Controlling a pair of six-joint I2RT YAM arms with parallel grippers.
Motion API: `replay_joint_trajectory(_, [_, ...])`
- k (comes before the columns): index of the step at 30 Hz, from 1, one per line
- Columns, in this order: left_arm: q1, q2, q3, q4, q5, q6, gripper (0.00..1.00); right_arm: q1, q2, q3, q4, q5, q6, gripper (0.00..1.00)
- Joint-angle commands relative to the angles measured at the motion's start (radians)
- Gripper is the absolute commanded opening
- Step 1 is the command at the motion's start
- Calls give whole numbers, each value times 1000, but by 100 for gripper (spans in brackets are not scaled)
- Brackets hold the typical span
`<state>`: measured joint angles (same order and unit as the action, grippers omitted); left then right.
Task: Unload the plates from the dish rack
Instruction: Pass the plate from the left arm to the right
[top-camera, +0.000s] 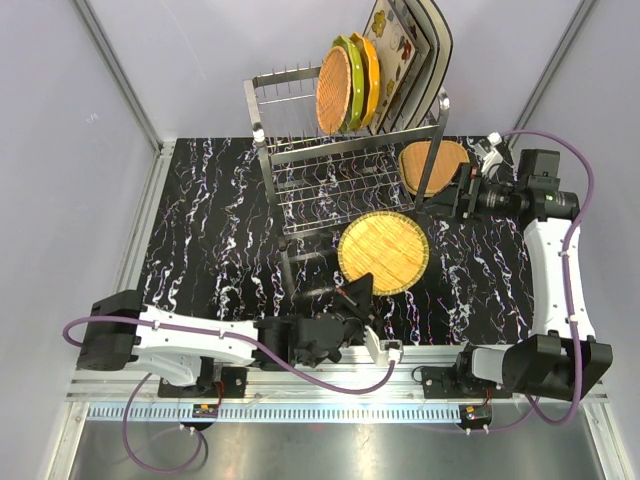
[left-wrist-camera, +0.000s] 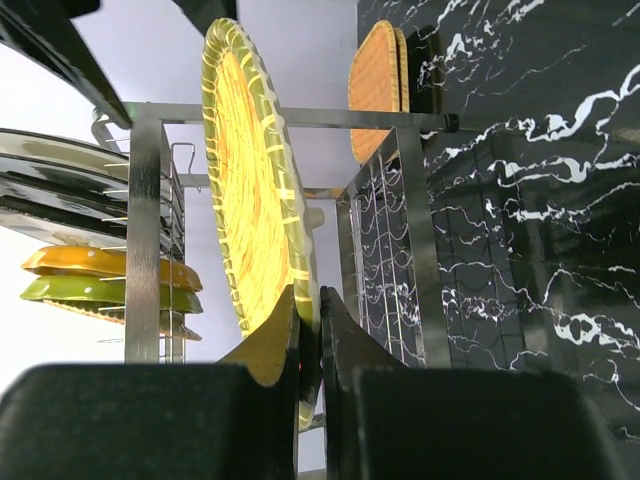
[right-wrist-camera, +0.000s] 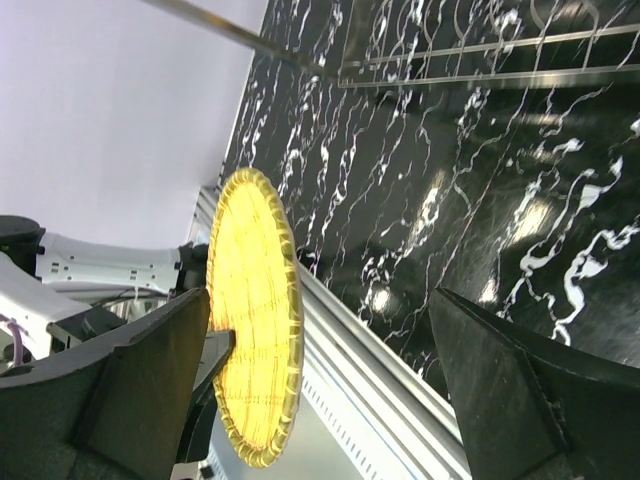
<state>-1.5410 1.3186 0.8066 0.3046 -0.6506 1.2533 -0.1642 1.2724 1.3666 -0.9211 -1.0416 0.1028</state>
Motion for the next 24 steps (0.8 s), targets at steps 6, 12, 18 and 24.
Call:
replay_joint_trajectory(6, [-4,48,-4,209,-27,28,0,55,-36,-75,4,-11,9,93])
replay_joint_trajectory(12, [2,83,-4,243,-17,31,0,80,-45,-100,-2,-9,-3,86])
replay_joint_trajectory(18, [12,100,2,269,-12,35,0,97,-45,-144,-4,-14,0,71])
replay_joint_trajectory(24, [16,114,5,275,-9,21,0,103,-48,-161,-2,-26,0,60])
